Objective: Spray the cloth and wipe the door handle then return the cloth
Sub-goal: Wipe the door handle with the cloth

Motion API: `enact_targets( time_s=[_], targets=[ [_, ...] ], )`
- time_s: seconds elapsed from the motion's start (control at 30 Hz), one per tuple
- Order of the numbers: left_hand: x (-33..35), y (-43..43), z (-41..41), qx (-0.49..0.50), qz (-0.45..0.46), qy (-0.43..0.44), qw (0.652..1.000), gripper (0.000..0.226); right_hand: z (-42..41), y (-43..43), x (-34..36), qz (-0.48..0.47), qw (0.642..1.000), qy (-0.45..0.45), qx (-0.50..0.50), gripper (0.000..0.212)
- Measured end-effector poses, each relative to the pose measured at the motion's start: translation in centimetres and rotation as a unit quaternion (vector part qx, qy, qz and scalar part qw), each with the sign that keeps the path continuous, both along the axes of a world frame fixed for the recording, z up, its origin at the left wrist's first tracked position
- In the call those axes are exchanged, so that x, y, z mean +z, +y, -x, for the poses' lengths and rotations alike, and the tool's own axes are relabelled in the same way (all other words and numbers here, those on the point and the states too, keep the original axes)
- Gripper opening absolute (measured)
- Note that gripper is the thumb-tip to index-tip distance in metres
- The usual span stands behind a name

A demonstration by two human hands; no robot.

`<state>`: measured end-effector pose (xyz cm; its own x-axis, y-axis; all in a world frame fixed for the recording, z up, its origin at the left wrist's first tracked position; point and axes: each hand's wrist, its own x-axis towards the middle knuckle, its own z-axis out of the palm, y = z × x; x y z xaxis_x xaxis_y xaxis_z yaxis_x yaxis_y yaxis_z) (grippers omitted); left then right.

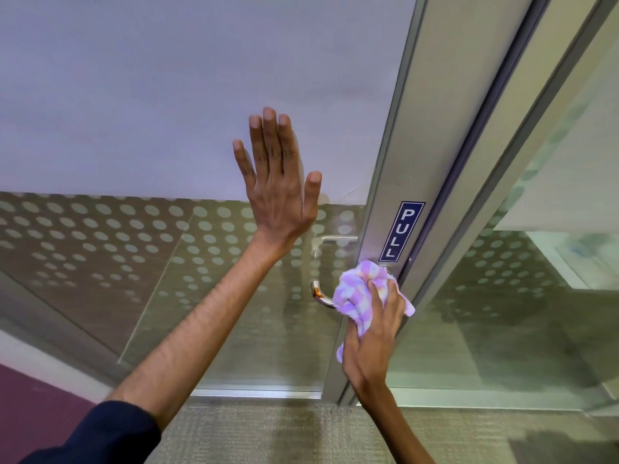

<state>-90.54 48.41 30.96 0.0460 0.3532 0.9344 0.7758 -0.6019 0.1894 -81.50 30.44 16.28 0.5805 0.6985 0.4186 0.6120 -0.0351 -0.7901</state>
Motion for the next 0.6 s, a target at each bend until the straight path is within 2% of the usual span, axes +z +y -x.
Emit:
enact_targets(
  time_s=[0.07, 0.2, 0.37, 0.6],
  targets=[
    [0.1, 0.0, 0.0, -0.003, 0.001, 0.001, 1.0, 0.069, 1.7, 0.1, 0.0, 0.035, 0.998, -0.026, -0.041, 0.072],
    [0.1, 0.0, 0.1, -0.004, 0.003, 0.003, 1.0, 0.069, 4.2, 1.0, 0.0, 0.105, 0.99, -0.022, -0.09, 0.075],
    [0.1, 0.0, 0.1, -0.004, 0.005, 0.004, 1.0, 0.069, 8.4, 2.6, 0.3, 0.162, 0.984, -0.015, -0.077, 0.079],
    [0.1, -0.1, 0.1, -0.004, 0.007, 0.012, 1.0, 0.069, 10.1, 4.4, 0.2, 0.173, 0.981, -0.034, -0.08, 0.083]
  ],
)
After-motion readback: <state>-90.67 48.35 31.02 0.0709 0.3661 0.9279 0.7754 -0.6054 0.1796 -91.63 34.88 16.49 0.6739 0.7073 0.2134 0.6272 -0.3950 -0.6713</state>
